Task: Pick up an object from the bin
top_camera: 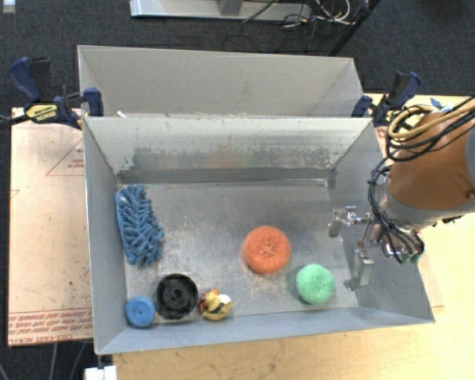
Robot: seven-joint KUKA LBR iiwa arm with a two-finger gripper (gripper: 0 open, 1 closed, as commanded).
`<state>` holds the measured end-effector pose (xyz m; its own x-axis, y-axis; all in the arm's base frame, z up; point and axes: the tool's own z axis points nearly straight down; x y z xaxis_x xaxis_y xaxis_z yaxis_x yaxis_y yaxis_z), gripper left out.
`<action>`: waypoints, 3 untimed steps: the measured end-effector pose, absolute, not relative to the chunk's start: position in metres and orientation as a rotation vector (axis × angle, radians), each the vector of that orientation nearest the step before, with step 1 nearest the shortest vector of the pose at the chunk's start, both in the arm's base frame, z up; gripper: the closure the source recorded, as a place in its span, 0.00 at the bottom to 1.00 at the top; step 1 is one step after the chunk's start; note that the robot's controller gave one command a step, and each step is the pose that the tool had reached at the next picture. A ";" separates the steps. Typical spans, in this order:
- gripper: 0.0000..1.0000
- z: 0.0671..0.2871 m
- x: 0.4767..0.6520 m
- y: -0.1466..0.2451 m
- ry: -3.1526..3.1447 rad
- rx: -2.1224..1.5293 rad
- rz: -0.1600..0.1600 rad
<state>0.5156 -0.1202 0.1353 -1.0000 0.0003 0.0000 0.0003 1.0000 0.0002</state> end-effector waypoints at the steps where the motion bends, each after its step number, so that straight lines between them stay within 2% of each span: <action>1: 0.00 0.099 0.505 -0.108 3.138 -0.071 0.000; 2: 0.00 0.072 0.508 -0.089 3.141 -0.179 0.002; 3: 1.00 0.070 0.496 -0.069 3.109 -0.435 0.001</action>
Offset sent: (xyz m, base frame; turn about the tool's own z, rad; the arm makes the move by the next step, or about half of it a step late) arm -0.0039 0.0350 -0.0653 -0.1239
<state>0.4962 -0.0688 0.0696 -0.9616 -0.2743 -0.0022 -0.2743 0.9616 0.0003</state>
